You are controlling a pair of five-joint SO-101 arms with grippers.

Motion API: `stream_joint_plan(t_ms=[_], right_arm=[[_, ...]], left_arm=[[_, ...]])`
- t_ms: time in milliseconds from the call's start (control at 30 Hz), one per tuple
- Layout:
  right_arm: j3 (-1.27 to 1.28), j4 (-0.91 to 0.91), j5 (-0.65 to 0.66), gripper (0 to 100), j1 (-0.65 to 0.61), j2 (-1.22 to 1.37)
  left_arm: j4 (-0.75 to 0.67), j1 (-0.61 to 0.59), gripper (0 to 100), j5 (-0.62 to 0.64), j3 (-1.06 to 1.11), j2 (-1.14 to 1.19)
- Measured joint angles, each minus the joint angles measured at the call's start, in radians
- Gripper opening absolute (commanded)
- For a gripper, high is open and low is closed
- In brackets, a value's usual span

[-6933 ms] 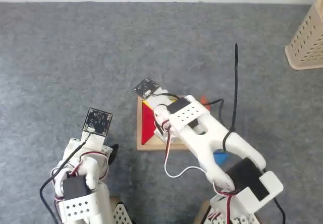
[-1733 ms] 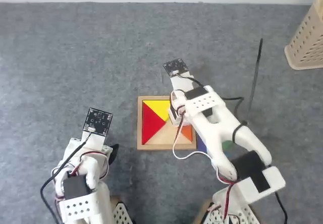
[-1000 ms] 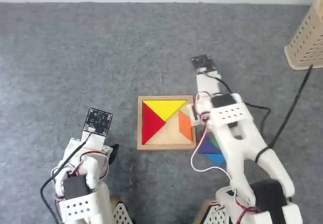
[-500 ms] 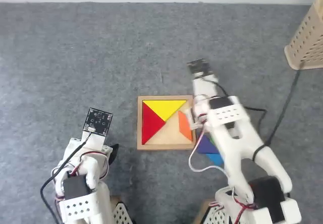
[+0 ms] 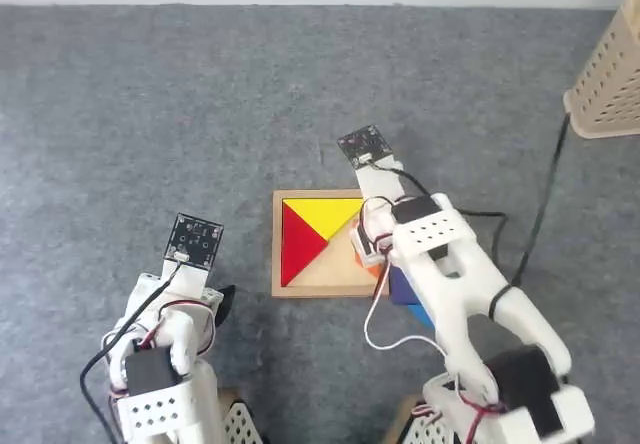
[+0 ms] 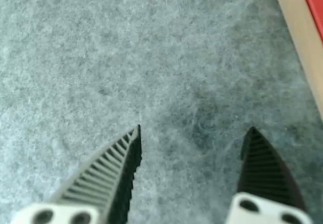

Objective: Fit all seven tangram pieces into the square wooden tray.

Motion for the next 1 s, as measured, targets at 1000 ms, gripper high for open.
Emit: stream_joint_plan(t_ms=[1000], right_arm=[[-0.072, -0.043, -0.021, 0.6, -0.132, 0.040]], left_arm=[[0.000, 0.000, 30, 0.000, 0.000, 0.000]])
